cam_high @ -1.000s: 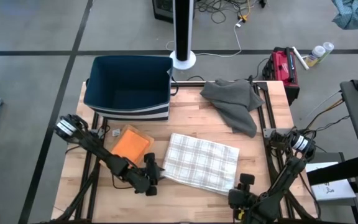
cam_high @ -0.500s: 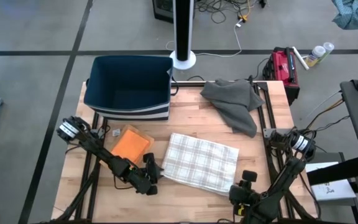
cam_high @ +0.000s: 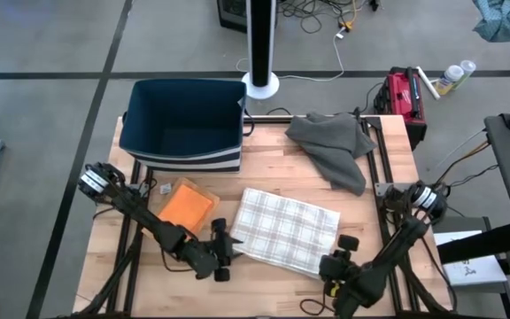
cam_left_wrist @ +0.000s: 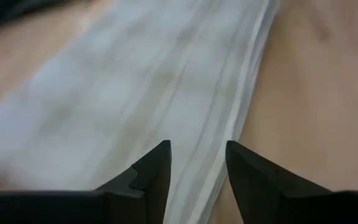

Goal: Fold towel
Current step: Fold the white patterned kitchen towel

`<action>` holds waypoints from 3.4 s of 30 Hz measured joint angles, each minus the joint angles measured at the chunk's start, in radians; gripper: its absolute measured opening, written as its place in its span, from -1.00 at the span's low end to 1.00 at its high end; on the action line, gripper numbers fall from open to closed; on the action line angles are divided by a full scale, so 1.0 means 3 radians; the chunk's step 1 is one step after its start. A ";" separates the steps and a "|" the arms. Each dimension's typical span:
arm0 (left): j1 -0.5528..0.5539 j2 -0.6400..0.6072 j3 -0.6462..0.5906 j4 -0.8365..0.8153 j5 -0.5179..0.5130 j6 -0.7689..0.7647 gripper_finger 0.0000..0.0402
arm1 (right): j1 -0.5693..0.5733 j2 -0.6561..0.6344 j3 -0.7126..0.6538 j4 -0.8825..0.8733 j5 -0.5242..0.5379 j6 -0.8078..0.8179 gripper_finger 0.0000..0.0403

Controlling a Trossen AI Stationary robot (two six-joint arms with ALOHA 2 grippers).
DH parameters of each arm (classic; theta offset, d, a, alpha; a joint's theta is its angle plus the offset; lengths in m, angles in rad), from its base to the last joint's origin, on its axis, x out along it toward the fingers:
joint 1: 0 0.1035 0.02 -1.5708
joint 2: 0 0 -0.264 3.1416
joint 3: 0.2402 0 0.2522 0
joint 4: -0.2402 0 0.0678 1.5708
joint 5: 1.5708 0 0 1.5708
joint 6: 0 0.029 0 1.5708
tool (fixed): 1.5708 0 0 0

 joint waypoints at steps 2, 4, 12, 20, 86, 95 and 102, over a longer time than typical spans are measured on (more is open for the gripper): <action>0.0022 0.0044 0.0100 0.0196 0.0001 0.0173 -0.25 | -0.0061 -0.0036 0.0000 0.0017 0.0021 -0.0052 -0.68; 0.0038 0.0112 0.0210 0.0414 0.0000 0.0381 -0.23 | -0.0091 -0.0060 0.0001 0.0032 0.0095 -0.0069 -0.70; 0.0225 0.0760 0.0920 0.0775 0.0217 0.0800 -0.16 | -0.0152 -0.0077 0.0001 0.0068 0.0173 -0.0151 -0.76; 0.0516 0.1725 0.1989 0.0759 0.0498 0.0973 -0.04 | -0.0167 -0.0088 0.0001 0.0074 0.0174 -0.0110 -0.66; 0.0857 0.2128 0.3134 -0.0143 0.0678 0.0411 -0.98 | -0.0025 -0.0457 -0.0457 0.0219 -0.0243 0.1448 -0.35; 0.0848 0.2113 0.3126 -0.0292 0.0702 0.0396 -0.99 | -0.0040 -0.1314 -0.1517 0.1775 0.0088 0.1908 -0.34; 0.0848 0.2122 0.3126 -0.0292 0.0703 0.0375 -0.99 | -0.0057 -0.1359 -0.1924 0.2306 0.0085 0.2264 -0.45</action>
